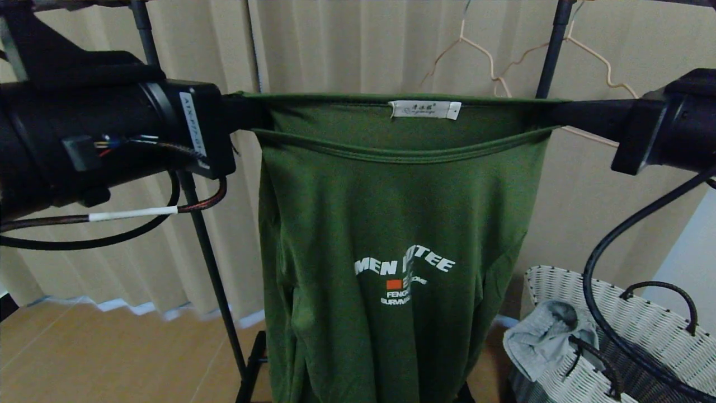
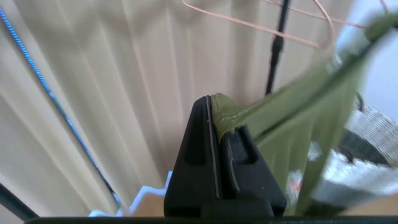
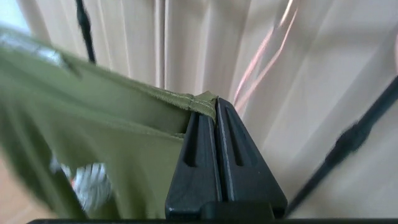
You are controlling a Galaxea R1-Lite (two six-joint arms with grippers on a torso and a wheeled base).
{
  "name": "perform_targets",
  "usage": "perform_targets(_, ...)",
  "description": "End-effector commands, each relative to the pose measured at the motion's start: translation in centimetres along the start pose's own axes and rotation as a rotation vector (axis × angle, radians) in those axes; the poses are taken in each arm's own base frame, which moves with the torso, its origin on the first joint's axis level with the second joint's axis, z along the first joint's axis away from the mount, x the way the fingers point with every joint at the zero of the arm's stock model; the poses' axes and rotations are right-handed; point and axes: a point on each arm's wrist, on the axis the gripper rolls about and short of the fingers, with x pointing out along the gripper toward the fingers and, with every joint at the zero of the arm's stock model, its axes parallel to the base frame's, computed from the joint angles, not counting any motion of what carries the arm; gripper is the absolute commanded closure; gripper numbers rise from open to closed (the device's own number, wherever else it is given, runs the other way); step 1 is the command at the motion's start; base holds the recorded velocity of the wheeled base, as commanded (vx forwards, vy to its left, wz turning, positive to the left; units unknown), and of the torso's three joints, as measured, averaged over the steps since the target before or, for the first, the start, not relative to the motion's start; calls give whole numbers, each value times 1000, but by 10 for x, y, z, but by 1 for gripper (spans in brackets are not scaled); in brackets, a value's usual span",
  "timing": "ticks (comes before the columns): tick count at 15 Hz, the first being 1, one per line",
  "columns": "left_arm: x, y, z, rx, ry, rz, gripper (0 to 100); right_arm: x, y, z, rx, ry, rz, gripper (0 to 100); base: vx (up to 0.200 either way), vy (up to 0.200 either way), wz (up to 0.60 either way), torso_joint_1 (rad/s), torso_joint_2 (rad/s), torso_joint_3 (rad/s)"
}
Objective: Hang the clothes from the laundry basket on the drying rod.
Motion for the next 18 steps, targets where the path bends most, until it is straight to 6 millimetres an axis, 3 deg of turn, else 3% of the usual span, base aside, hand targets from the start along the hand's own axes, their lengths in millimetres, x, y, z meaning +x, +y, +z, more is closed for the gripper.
perform_targets(1, 20, -2, -1, 2, 20, 17, 100, -27, 2, 8, -4, -31, 6, 100, 0, 0, 0, 0, 0, 0)
perform_targets(2, 38, -4, -1, -1, 27, 32, 100, -45, 5, 4, -2, -8, 14, 100, 0, 0, 0, 0, 0, 0)
perform_targets(4, 53, -6, 1, -3, 26, 43, 100, -59, 10, -9, -1, 10, 89, 100, 0, 0, 0, 0, 0, 0)
perform_targets(7, 73, -8, 1, -18, 2, 91, 100, -76, 18, -22, -3, 17, 247, 100, 0, 0, 0, 0, 0, 0)
perform_targets(9, 75, -9, 0, -27, 4, 95, 100, -79, 20, -23, -5, 10, 299, 100, 0, 0, 0, 0, 0, 0)
perform_targets(12, 73, -9, 0, -54, 5, 93, 100, -78, 22, -23, -7, 7, 316, 100, 0, 0, 0, 0, 0, 0)
perform_targets(15, 57, -5, -3, -44, 53, 96, 100, -64, 19, -25, -35, 34, 287, 100, 0, 0, 0, 0, 0, 0)
perform_targets(17, 27, 0, -3, -33, 121, 92, 100, -47, 7, -24, -62, 46, 176, 100, 0, 0, 0, 0, 0, 0)
perform_targets(18, 22, 0, -3, -30, 133, 89, 100, -43, 6, -23, -62, 41, 162, 100, 0, 0, 0, 0, 0, 0)
